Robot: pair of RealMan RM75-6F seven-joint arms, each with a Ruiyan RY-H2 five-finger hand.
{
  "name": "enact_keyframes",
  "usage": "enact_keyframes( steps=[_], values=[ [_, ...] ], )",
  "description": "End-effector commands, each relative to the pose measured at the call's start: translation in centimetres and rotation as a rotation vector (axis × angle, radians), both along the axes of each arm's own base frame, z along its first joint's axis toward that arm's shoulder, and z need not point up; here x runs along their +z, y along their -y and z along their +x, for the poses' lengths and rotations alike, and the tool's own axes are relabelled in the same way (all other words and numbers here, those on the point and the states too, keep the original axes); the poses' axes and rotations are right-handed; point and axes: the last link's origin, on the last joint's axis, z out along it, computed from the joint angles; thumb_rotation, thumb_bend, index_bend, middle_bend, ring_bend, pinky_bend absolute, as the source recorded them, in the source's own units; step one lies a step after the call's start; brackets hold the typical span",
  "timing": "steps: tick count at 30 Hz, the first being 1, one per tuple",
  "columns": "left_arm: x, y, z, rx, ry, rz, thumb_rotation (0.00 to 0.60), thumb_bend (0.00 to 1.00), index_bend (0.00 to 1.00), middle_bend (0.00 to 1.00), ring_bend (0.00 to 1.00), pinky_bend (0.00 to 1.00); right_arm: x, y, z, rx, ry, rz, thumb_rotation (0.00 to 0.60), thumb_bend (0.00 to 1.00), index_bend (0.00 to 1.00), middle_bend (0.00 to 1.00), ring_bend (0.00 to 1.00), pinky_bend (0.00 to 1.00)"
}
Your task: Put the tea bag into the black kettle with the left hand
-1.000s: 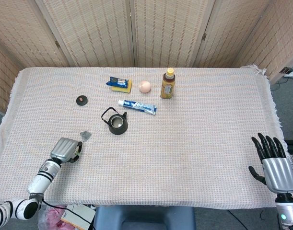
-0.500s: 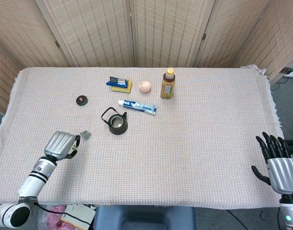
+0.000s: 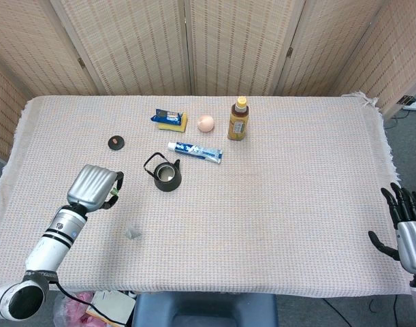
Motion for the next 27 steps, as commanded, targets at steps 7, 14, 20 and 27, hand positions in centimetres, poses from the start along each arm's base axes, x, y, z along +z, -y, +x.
enact_keyframes(
  steps=[7, 14, 20, 27],
  values=[
    [1.6, -0.8, 4.6, -0.036, -0.067, 0.041, 0.6, 0.36, 0.55, 1.0, 1.0, 1.0, 0.9, 0.3, -0.6, -0.025, 0.026, -0.02, 0.6, 0.18, 0.0, 0.0, 0.0, 0.0],
    [1.6, -1.2, 7.6, -0.078, -0.146, 0.075, 0.6, 0.36, 0.55, 1.0, 1.0, 1.0, 1.1, 0.6, -0.8, -0.037, 0.035, -0.021, 0.6, 0.18, 0.0, 0.0, 0.0, 0.0],
    [1.0, -1.8, 9.7, -0.106, -0.183, 0.101, 0.6, 0.36, 0.55, 1.0, 1.0, 1.0, 1.0, 1.0, -0.9, -0.042, 0.041, -0.002, 0.6, 0.18, 0.0, 0.0, 0.0, 0.0],
    [0.3, -2.7, 10.5, -0.102, -0.217, 0.113, 0.6, 0.36, 0.55, 1.0, 1.0, 1.0, 1.7, 0.7, -0.9, -0.041, 0.048, -0.05, 0.6, 0.18, 0.0, 0.0, 0.0, 0.0]
  ],
)
